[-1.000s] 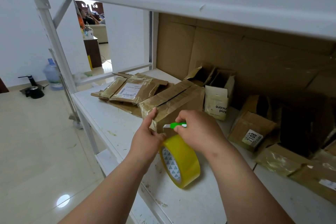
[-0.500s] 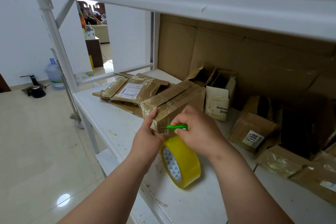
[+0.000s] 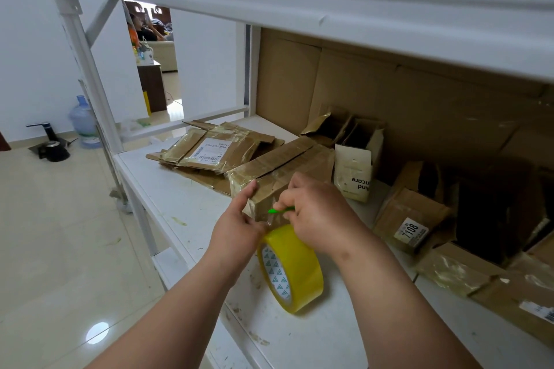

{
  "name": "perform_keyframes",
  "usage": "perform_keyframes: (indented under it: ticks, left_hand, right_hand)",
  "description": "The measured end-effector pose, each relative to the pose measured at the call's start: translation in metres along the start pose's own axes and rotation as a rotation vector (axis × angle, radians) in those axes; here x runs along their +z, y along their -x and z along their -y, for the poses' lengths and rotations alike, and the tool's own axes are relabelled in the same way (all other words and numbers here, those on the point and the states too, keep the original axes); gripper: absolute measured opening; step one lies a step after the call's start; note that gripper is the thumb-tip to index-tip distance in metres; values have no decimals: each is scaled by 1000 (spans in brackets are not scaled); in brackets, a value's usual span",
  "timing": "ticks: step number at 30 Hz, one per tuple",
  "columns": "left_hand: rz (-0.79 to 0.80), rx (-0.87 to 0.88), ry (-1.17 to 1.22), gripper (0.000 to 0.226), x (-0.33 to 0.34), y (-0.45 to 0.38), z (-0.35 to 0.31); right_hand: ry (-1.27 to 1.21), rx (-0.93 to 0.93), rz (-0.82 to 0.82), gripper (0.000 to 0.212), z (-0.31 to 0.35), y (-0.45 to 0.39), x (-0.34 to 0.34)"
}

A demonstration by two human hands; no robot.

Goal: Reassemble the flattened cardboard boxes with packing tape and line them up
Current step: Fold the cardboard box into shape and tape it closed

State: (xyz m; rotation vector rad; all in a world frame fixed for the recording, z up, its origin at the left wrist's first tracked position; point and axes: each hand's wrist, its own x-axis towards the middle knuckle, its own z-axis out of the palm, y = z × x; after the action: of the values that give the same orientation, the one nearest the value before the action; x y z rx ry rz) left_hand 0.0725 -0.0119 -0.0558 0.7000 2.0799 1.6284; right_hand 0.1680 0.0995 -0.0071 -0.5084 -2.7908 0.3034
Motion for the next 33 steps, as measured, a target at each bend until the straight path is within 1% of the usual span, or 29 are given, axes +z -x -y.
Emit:
perform_keyframes:
  ticks: [3,6,8,10,14,17,20,22,23,25,26,27,28,29,30,32,33]
  left_hand:
    - [11,-2,-12,76,-1,0,0]
    - [27,-12,1,77,-3,0,-2]
    - [44,-22,21,80,-2,2,-5]
    - [54,-31,30,81,-3,2,-5]
    - [43,-46,5,87,-7,-1,0]
    - [44,-40,4,88,-7,-2,3]
    - [63,-40,16,89,-7,-5,6]
    - [79,-50,16,90,-7,-6,5]
    - [85,-50,17,90,-7,-6,4]
    - [100,-49,19,90,-7,-6,3]
    - [105,-49,16,90,-7,-6,2]
    - [109,-48,13,90,-7,-6,1]
    - [110,-49,11,90,-7,-6,1]
    - [110,-47,9,91,-7,-6,1]
    - [108,-43,5,91,-8,-6,1]
    - [107,-34,3,92,-7,-7,1]
    - [106,-27,6,92,-7,-6,1]
  right_hand:
    - [-43,33,11,11,-8,1,3]
    - [-50,33,9,16,-6,0,6]
    - [-9,33,23,21,0,-3,8]
    - [20,42,25,22,1,-5,8]
    - [67,119,27,22,-19,1,-1]
    - [24,216,-22,20,-35,8,-2]
    - [-105,383,-59,21,-45,19,13]
    - [-182,488,-19,25,-52,28,29]
    - [-181,530,33,28,-55,33,37]
    - [-81,580,144,31,-58,42,51]
    - [-8,582,168,31,-59,45,57]
    - [51,579,157,31,-59,46,60]
    - [67,587,113,31,-58,47,61]
    - [13,603,56,28,-56,46,61]
    - [-115,626,0,22,-52,44,58]
    - [-529,661,-78,14,-40,40,51]
    - [-737,672,-65,16,-32,39,47]
